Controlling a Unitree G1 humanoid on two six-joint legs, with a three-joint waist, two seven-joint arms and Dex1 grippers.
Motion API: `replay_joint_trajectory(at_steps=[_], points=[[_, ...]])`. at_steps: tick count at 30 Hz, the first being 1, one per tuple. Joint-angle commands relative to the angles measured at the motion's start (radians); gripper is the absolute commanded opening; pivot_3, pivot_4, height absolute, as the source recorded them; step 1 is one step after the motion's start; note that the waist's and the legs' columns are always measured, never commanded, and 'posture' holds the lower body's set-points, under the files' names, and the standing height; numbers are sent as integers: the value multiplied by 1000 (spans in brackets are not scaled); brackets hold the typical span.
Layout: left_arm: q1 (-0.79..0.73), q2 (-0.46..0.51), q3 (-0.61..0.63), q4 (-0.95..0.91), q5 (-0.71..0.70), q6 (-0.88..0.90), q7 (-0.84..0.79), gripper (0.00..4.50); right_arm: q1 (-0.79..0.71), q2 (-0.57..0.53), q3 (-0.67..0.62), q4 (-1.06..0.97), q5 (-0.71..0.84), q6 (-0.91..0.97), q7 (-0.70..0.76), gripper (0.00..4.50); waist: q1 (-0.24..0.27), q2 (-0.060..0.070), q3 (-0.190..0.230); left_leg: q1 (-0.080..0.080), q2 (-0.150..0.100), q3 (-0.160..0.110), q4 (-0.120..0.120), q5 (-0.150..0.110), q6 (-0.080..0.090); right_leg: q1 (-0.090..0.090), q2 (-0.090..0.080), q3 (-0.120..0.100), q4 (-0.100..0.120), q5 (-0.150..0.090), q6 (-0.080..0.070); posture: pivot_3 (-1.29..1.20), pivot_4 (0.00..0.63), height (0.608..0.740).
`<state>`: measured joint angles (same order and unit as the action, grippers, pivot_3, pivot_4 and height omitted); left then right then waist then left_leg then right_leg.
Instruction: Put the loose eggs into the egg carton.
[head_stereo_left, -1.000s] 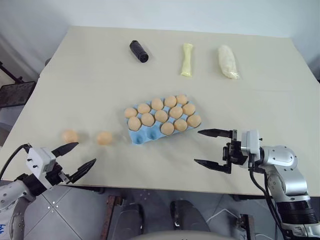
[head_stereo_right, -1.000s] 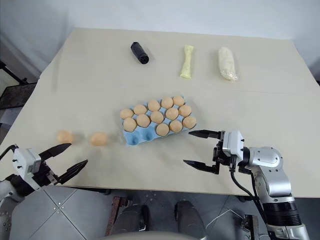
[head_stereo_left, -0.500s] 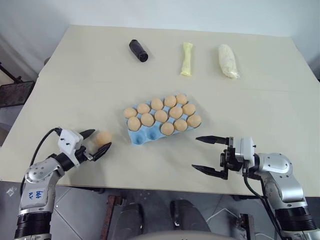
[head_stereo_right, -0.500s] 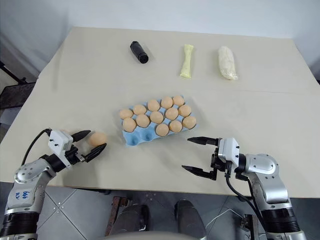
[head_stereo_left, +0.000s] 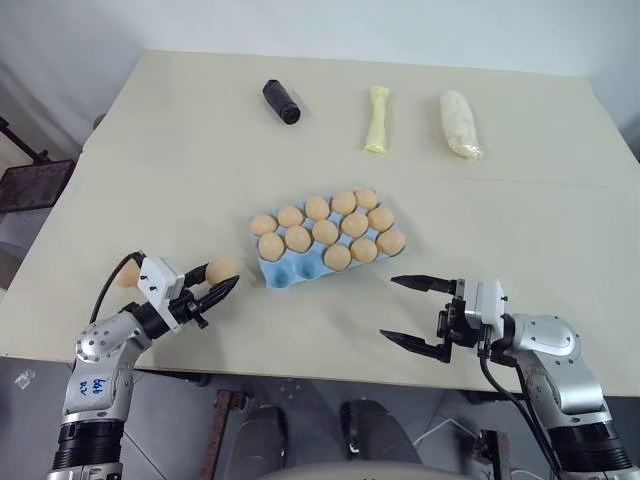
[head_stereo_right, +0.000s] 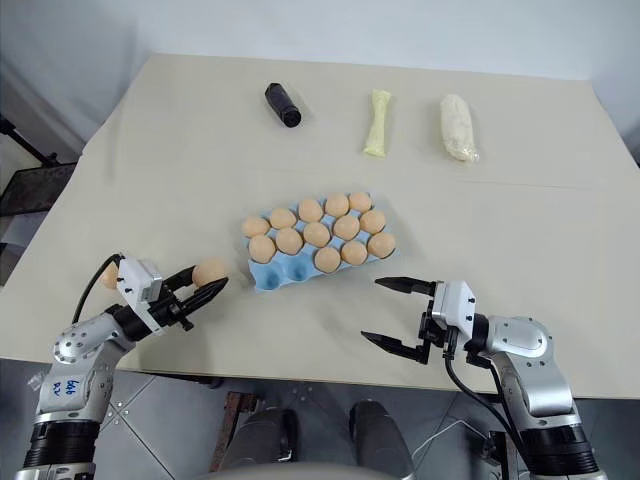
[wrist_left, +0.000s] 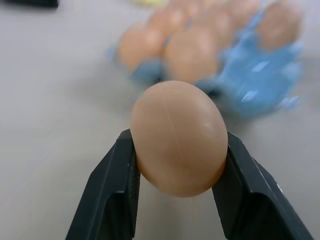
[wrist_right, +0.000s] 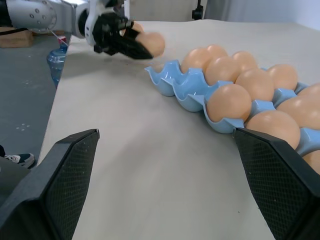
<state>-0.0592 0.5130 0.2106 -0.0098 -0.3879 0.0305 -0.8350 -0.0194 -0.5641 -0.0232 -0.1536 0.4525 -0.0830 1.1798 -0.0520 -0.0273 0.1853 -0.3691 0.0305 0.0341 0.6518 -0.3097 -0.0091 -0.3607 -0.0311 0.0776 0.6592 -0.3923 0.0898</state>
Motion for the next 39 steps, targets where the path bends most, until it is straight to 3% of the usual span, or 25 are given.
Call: replay_joint_trajectory(at_steps=[1, 5, 13, 16, 21, 29, 32, 39], points=[[-75, -4, -72, -74, 0, -5, -34, 1871, 10, 0, -6, -31, 3, -18, -12, 4500, 3, 0, 0, 0, 0, 0, 0, 0, 0, 0, 0, 0, 0, 0, 0, 0, 150, 740], [-210, -48, -167, -3, 31, 0, -51, 1871, 20, 3, -6, -36, -9, -27, -34, 4500, 12, 0, 0, 0, -1, 0, 3, 0, 0, 2, 0, 0, 0, 0, 1, 0, 150, 740], [-305, -113, -273, 104, 99, -29, -62, 1871, 40, 16, 1, -57, -24, -38, -81, 4500, 12, 0, 0, -1, 0, 1, 4, 0, 0, 0, 2, 2, 1, 1, 1, 0, 150, 740], [-301, -113, -265, 104, 95, -25, -63, 2538, 51, 19, 5, -72, -26, -38, -96, 4500, 12, 0, 0, -1, 0, 1, 5, 0, 0, 0, 2, 2, 2, 1, 1, 0, 150, 740], [-257, -91, -263, 75, 97, -46, -90, 4136, 67, 25, 14, -85, -30, -40, -115, 4500, 17, 0, 0, 1, 1, 1, 6, 0, 0, 2, 2, 2, 2, 1, 1, 0, 150, 740], [-91, 16, -117, -62, 18, -46, -104, 4136, 42, 43, 39, -60, -31, -42, -119, 4500, 10, 0, 0, 1, 1, 0, 5, 0, 0, 2, 2, 2, 2, 1, 1, 0, 150, 740], [13, 50, -44, -123, -2, -35, -80, 4496, -2, 59, 52, -15, -45, -53, -121, 4500, -2, 0, 0, 2, 1, 0, 2, 0, 0, 2, 1, 2, 1, 1, 1, 0, 150, 740], [245, -27, 120, -227, 7, -63, 109, 4496, -157, 130, 77, 129, -76, -97, -123, 4500, -4, 0, 0, 2, 0, 0, 1, 1, 1, 2, -1, 1, 0, 1, 1, 0, 150, 740]])
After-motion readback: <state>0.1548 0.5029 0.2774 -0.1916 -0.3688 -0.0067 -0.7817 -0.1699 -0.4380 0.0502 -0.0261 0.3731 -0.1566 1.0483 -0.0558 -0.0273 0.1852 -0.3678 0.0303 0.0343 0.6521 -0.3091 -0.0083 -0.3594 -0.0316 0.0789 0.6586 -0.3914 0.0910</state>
